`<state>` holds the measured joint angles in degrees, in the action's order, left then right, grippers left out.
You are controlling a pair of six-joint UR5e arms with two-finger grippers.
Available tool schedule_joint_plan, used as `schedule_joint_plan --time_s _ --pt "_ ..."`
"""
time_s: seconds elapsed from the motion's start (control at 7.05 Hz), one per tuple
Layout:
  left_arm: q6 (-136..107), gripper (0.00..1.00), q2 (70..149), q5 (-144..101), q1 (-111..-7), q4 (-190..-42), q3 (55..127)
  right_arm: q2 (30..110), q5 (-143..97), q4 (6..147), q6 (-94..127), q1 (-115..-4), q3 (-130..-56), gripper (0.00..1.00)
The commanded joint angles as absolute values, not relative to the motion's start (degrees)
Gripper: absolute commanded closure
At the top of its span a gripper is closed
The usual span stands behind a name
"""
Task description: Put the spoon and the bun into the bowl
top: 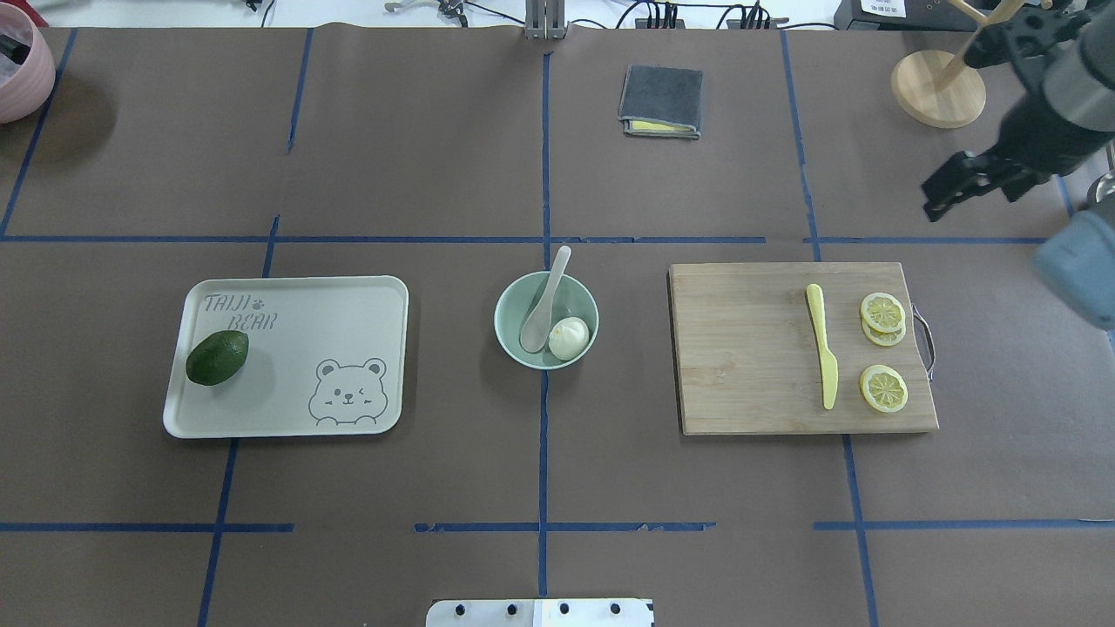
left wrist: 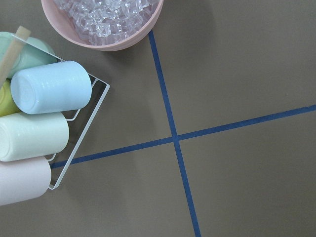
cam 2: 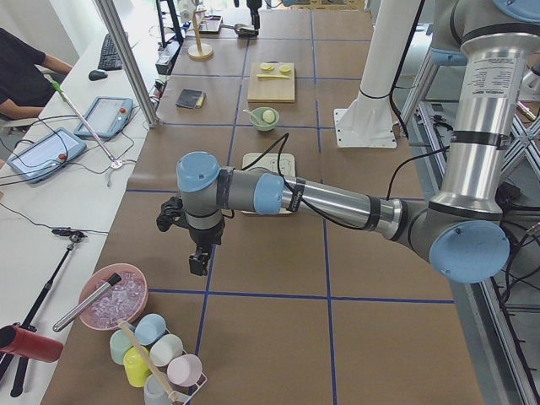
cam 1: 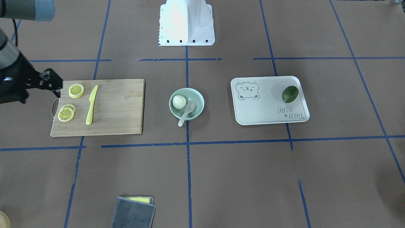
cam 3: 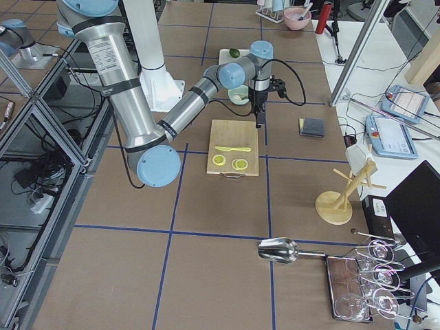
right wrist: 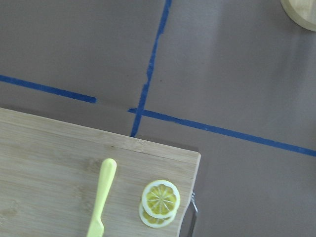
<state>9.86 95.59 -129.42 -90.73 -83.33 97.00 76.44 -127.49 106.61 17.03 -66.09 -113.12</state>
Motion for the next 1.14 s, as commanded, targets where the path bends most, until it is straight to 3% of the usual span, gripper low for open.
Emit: schedule_joint_plan --time_s 0.0,0.57,0.99 --pt "10.3 0.00 95.2 -129.5 -91.0 -83.3 96.9 84.4 -135.1 106.6 0.9 -77.6 -110.5 0.00" --pt "10.4 0.00 90.7 -129.6 -91.0 -84.1 96.9 89.2 -140.9 106.3 -13.7 -89.1 -100.1 0.00" --pt "10.4 0.00 88.8 -130.0 -91.0 -84.2 96.9 87.2 -140.4 91.2 -13.4 -89.1 -89.9 0.00"
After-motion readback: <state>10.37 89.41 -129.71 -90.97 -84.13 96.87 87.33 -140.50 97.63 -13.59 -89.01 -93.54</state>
